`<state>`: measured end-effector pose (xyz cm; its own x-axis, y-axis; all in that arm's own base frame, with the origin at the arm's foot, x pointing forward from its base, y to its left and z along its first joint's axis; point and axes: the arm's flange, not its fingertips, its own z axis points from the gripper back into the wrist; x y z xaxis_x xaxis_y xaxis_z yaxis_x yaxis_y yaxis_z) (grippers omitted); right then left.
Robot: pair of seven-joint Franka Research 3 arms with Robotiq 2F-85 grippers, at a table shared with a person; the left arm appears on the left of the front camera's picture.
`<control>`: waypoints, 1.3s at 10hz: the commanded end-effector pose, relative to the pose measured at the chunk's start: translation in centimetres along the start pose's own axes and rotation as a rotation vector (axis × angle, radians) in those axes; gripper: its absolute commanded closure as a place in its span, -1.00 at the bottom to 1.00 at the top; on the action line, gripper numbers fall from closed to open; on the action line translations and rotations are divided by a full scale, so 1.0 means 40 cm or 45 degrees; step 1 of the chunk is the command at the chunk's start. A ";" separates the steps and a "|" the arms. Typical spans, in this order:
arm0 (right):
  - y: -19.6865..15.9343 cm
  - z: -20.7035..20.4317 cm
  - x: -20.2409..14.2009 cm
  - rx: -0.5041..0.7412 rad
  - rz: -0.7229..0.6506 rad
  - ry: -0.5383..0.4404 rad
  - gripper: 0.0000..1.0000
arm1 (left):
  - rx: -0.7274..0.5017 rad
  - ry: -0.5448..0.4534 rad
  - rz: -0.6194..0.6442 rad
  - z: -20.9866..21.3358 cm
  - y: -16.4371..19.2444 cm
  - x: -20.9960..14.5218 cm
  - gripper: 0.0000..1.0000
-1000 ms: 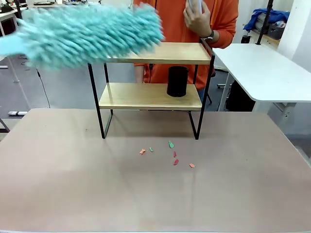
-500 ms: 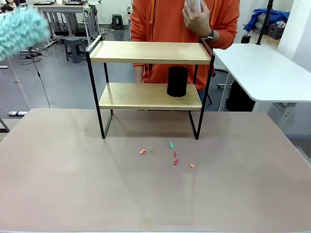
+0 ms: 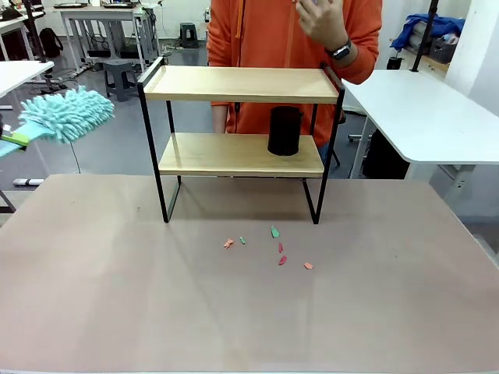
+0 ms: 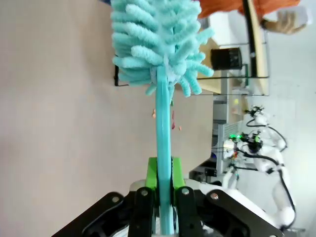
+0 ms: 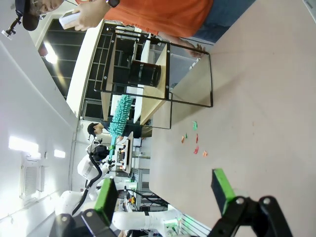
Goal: Clean the shelf.
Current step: Clean the remaining tier of the Shelf with the Duster once objects are removed, then hand the Duster back to the human.
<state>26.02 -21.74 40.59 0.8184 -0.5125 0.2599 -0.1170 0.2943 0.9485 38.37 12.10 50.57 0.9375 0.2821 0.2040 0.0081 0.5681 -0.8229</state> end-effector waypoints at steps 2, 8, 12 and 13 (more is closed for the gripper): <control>0.004 -0.002 0.007 0.024 0.033 -0.018 -1.00 | 0.003 -0.038 -0.037 0.103 -0.007 -0.053 0.74; 0.004 -0.002 0.007 0.024 0.033 -0.018 -1.00 | 0.003 -0.038 -0.037 0.103 -0.007 -0.053 0.74; 0.004 -0.002 0.007 0.024 0.033 -0.018 -1.00 | 0.003 -0.038 -0.037 0.103 -0.007 -0.053 0.74; 0.000 0.000 0.000 0.000 0.000 0.000 -1.00 | 0.004 -0.037 -0.033 0.104 -0.007 -0.048 0.74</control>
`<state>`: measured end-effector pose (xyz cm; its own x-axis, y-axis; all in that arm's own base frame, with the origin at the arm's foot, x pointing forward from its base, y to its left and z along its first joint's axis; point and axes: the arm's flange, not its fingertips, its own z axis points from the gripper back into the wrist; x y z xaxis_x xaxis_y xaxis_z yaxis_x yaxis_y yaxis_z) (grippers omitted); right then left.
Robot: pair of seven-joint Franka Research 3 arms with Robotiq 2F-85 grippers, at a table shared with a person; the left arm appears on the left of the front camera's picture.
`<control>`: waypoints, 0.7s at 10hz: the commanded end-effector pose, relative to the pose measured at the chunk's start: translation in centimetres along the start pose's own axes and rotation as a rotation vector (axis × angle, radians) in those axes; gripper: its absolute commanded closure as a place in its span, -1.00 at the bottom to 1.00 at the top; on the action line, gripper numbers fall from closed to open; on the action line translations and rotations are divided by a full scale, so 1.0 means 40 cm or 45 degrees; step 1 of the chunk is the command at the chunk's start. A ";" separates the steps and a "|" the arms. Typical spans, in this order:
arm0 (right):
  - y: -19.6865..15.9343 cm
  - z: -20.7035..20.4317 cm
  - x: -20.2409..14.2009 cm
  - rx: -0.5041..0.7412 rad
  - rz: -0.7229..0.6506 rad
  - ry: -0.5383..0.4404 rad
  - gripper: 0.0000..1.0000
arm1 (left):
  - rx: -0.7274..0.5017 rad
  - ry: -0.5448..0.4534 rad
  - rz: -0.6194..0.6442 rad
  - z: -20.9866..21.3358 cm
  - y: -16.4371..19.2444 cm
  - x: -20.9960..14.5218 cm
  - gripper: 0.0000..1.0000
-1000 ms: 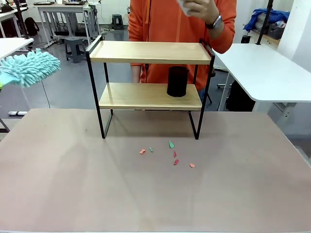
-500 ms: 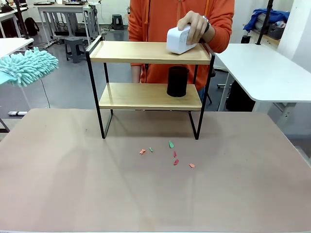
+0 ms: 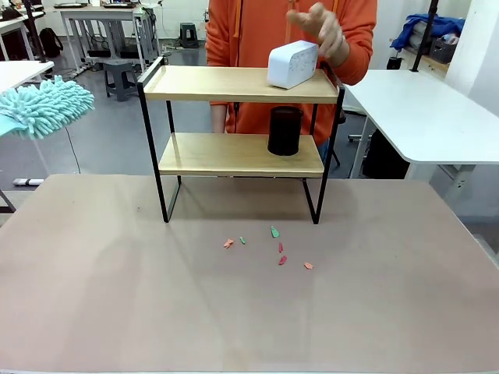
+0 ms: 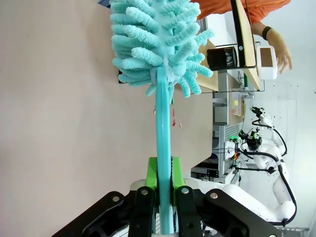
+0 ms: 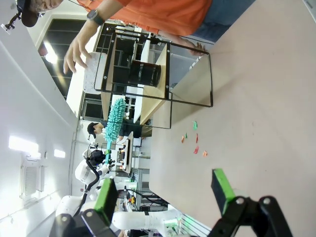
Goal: Clean the shelf.
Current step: Hand the Duster back to the human.
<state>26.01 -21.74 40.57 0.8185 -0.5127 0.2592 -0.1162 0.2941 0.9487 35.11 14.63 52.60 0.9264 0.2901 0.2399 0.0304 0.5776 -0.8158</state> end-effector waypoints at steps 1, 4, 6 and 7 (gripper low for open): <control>0.074 -0.016 0.040 0.047 0.098 0.021 -1.00 | -0.059 -0.006 -0.118 0.063 -0.063 0.000 0.74; 0.346 -0.089 0.105 0.227 0.472 0.087 -1.00 | -0.269 0.007 -0.529 0.224 -0.220 -0.067 0.74; 0.455 -0.182 0.058 0.307 0.614 0.314 -1.00 | -0.314 0.392 -0.754 0.196 -0.258 -0.094 0.74; 0.469 -0.217 0.016 0.345 0.644 0.414 -1.00 | -0.310 0.708 -0.898 0.161 -0.271 -0.109 0.74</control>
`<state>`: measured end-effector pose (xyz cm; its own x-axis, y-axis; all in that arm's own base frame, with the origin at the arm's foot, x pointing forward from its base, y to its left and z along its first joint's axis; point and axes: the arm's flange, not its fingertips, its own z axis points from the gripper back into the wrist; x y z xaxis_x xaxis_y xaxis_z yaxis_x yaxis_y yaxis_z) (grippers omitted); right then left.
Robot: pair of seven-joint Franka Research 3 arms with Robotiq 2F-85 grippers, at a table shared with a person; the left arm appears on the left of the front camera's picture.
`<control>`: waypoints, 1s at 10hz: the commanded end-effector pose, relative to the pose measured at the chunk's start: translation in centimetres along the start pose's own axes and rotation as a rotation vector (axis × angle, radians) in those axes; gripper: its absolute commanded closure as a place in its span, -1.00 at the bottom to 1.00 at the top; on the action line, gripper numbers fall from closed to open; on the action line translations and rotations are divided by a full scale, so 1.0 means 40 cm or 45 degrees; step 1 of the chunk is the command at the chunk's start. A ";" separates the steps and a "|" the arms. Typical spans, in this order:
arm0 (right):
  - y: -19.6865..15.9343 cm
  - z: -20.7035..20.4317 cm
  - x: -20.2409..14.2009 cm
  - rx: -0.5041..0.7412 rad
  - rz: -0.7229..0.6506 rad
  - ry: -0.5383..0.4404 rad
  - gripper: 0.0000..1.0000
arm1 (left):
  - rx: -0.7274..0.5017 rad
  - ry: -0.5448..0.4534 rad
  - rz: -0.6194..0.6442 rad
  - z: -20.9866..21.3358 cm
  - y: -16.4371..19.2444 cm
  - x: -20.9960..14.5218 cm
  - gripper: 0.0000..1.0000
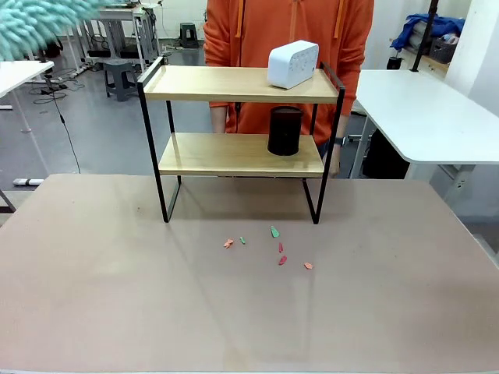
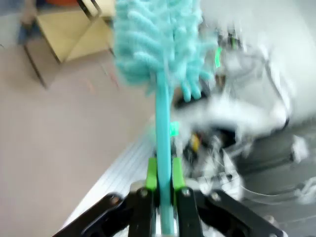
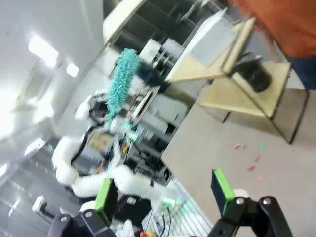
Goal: Clean the shelf.
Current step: Hand the Duster back to the human.
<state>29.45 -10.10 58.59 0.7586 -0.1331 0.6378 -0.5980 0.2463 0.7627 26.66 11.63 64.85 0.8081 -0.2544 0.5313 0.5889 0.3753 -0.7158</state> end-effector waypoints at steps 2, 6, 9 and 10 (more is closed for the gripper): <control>-0.004 -0.035 -0.121 0.124 0.056 0.158 -1.00 | -0.113 0.582 -0.272 -0.105 0.029 0.056 0.74; -0.054 -0.026 -0.082 0.023 -0.110 0.089 -1.00 | -0.110 0.361 -0.083 -0.097 0.034 0.021 0.74; -0.028 -0.221 -0.023 0.094 -0.006 0.306 -1.00 | -0.194 0.732 -0.219 -0.270 -0.046 0.114 0.74; -0.013 -0.300 -0.025 0.124 0.016 0.401 -1.00 | -0.216 0.848 -0.257 -0.332 -0.068 0.132 0.74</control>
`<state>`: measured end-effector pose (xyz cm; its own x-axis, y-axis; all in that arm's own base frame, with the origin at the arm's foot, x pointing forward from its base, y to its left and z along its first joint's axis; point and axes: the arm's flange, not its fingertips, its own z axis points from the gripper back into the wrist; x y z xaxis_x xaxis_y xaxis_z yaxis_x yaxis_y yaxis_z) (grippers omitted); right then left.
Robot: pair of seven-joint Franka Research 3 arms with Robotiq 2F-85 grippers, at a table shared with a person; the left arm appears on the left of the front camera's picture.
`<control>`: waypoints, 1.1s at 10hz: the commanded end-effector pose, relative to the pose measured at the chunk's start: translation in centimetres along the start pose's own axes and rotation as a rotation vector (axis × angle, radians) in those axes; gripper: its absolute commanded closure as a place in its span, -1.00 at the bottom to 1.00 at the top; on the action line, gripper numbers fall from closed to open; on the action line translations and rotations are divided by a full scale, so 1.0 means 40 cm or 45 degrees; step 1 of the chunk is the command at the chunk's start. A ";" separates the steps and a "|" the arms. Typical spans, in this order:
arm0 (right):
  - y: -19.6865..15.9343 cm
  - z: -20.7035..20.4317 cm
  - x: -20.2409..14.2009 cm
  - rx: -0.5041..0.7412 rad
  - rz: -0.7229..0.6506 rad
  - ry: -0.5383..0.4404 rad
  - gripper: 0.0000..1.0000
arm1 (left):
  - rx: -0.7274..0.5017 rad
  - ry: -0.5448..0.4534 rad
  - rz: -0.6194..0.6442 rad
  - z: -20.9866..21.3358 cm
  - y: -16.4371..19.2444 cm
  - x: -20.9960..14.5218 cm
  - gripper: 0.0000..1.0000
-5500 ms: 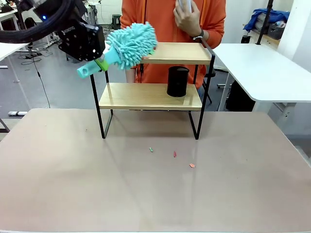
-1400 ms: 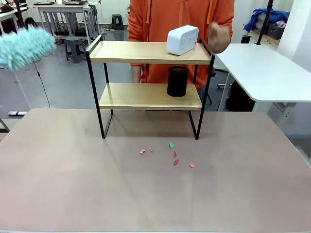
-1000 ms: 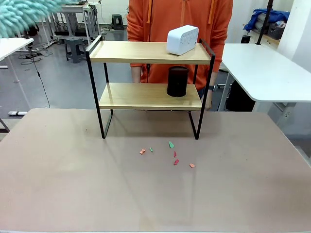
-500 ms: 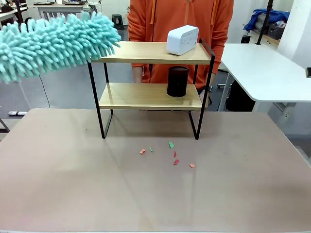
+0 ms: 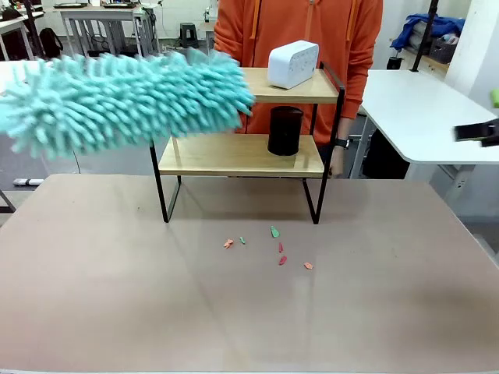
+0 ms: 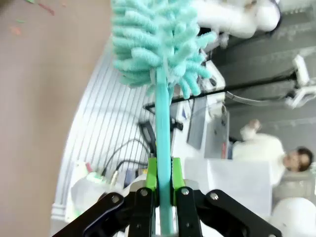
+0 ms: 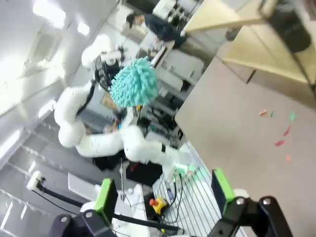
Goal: Clean the shelf.
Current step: Hand the Duster back to the human.
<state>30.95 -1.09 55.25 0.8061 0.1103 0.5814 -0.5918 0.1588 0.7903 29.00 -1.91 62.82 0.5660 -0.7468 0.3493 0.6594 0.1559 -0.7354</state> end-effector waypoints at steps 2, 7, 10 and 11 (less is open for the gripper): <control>0.046 -0.221 0.064 0.018 0.084 0.189 -1.00 | -0.010 0.343 -0.092 -0.074 -0.012 0.104 0.74; 0.089 -0.507 0.031 0.018 0.179 0.346 -1.00 | -0.098 0.431 -0.128 -0.127 0.006 0.172 0.74; 0.082 -0.588 -0.011 0.121 0.197 0.409 -1.00 | -0.185 0.366 -0.173 -0.145 0.021 0.190 0.74; 0.074 -0.593 -0.020 0.142 0.175 0.431 -1.00 | -0.203 0.361 -0.185 -0.152 0.024 0.192 0.74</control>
<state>28.47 22.25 53.31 0.6667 0.4645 0.5830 -0.6733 0.0397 0.7383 30.97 -12.02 60.46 0.3162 -0.9144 0.2528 0.6413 0.0096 -0.7672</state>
